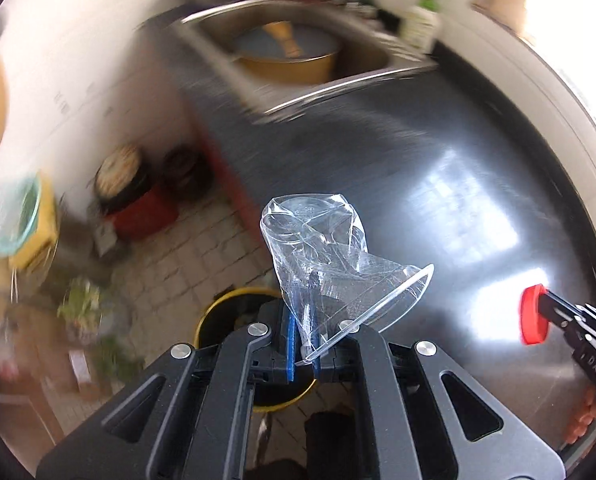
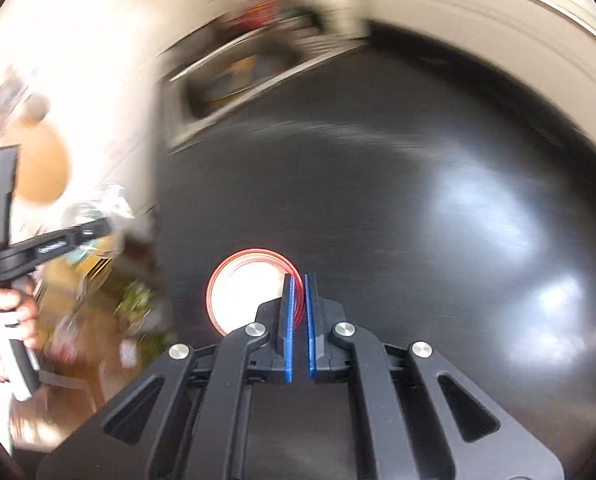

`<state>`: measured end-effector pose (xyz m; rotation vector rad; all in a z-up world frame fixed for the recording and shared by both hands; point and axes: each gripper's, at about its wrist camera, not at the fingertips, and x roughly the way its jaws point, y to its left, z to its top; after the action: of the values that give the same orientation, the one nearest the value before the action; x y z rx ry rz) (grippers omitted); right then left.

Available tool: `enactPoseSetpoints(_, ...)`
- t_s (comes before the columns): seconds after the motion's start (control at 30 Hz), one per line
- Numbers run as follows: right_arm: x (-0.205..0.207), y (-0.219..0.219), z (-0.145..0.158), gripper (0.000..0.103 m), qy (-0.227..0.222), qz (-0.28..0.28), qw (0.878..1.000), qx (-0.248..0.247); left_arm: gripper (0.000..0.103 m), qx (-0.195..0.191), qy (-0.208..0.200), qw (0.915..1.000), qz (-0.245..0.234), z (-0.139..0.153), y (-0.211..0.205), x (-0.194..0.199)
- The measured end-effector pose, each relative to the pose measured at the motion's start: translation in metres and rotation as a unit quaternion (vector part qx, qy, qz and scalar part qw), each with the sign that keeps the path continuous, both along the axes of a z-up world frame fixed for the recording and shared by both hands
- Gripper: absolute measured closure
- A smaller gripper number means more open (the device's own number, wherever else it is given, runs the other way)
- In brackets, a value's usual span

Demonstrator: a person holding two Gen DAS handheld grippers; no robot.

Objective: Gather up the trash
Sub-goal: 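Carry the clear cup and red lid over the bin with both tools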

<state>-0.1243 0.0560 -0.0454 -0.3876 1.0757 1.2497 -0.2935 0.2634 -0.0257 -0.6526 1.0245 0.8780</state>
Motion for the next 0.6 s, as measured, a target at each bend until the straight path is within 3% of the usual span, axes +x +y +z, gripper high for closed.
enactPoseSetpoints(0.23,-0.093,0.070,-0.012,0.097,-0.005,0.118,0.992,-0.041,0.098,-0.048,0.003,0.9957,0.079,-0.033,-0.021,-0.079)
enactPoseSetpoints(0.6,-0.139,0.108,-0.039,0.097,-0.036,0.170,0.981,-0.085,0.098,-0.085,0.034,0.9884,0.122,-0.068,-0.035,-0.130)
